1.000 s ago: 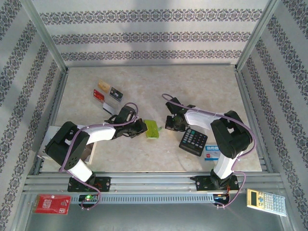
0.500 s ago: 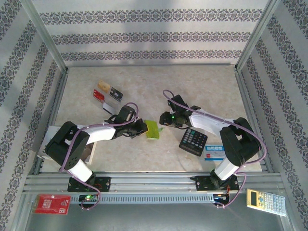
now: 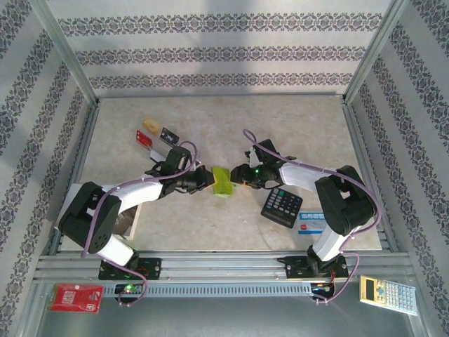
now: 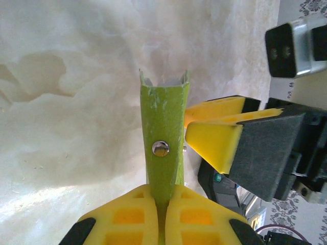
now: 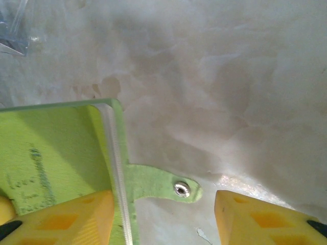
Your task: Take the credit cards out of the card holder
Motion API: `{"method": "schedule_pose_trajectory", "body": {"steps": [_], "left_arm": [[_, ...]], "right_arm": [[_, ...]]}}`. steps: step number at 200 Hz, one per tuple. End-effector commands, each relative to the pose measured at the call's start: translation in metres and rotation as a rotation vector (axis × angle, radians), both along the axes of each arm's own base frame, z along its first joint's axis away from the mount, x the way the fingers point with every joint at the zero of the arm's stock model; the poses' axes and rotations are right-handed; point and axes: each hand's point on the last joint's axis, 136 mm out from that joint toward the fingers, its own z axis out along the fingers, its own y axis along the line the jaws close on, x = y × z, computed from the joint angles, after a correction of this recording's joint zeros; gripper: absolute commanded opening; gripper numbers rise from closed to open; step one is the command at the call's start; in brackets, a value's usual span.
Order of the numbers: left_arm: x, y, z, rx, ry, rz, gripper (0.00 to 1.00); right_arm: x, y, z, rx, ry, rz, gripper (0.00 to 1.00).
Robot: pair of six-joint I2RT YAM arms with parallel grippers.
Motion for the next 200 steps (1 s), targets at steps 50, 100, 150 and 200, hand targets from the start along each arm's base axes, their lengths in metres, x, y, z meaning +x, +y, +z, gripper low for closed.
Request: {"method": "schedule_pose_trajectory", "body": {"steps": [50, 100, 150, 200], "left_arm": [[0.018, -0.006, 0.028, -0.112, -0.032, -0.03, 0.0], [0.025, 0.009, 0.06, -0.162, -0.095, -0.025, 0.0], [0.029, 0.021, 0.106, -0.291, -0.162, -0.024, 0.0], [0.031, 0.026, 0.139, -0.391, -0.211, -0.028, 0.0]], "right_arm": [[0.008, -0.005, 0.008, 0.064, -0.023, -0.042, 0.52], [0.018, -0.011, 0.026, 0.159, -0.051, -0.06, 0.48], [0.026, 0.003, 0.082, 0.401, -0.101, -0.064, 0.54], [0.032, 0.011, 0.131, 0.574, -0.135, -0.06, 0.56]]}}
